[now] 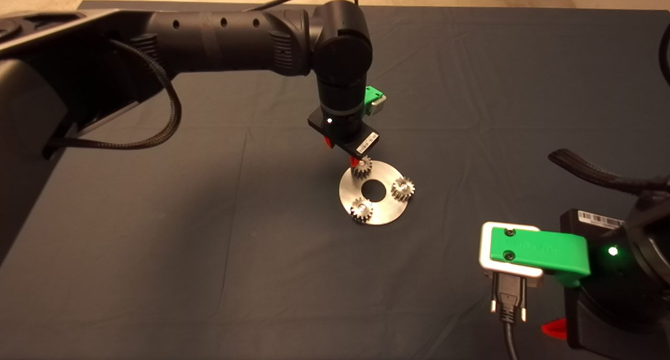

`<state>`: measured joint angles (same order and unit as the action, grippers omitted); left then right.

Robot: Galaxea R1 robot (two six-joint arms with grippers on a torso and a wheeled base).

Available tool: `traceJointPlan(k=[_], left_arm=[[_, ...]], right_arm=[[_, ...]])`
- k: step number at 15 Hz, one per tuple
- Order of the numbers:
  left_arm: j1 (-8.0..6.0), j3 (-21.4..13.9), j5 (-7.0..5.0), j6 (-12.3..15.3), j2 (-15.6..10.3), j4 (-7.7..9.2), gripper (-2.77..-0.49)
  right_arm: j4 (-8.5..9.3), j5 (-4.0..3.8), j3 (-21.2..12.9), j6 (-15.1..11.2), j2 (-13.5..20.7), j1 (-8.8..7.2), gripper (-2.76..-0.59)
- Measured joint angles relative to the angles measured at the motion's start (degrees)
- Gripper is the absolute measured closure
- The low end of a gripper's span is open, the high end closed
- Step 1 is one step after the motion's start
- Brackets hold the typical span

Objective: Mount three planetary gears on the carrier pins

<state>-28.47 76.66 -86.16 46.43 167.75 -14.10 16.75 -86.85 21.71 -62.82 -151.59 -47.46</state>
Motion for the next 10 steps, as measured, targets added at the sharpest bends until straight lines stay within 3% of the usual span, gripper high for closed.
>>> traceJointPlan(k=[1, 2, 6, 8, 10], left_arm=[[0.0, -3.0, -0.9, 0.4, 0.0, 0.24, -1.31], [0.0, -6.4, -0.88, 1.5, -0.3, 0.5, -1.31], [-0.02, -20.7, -0.94, 10.9, -4.6, 0.8, -1.31], [-0.17, -26.8, -1.34, 14.0, -6.1, 0.9, -1.31], [-2.24, -30.9, -1.27, 15.6, -6.4, 1.34, -1.31]], right_arm=[[0.0, 0.0, 0.0, 0.0, 0.0, 0.19, -1.47], [0.0, 0.0, 0.0, 0.0, 0.0, 0.66, -1.47], [-0.02, -0.56, 0.6, -0.1, 0.0, 4.77, -1.47], [-0.02, -0.72, 1.3, -0.3, -0.2, 4.63, -1.47], [-0.02, -0.74, 1.5, -0.3, -0.3, 4.57, -1.47]])
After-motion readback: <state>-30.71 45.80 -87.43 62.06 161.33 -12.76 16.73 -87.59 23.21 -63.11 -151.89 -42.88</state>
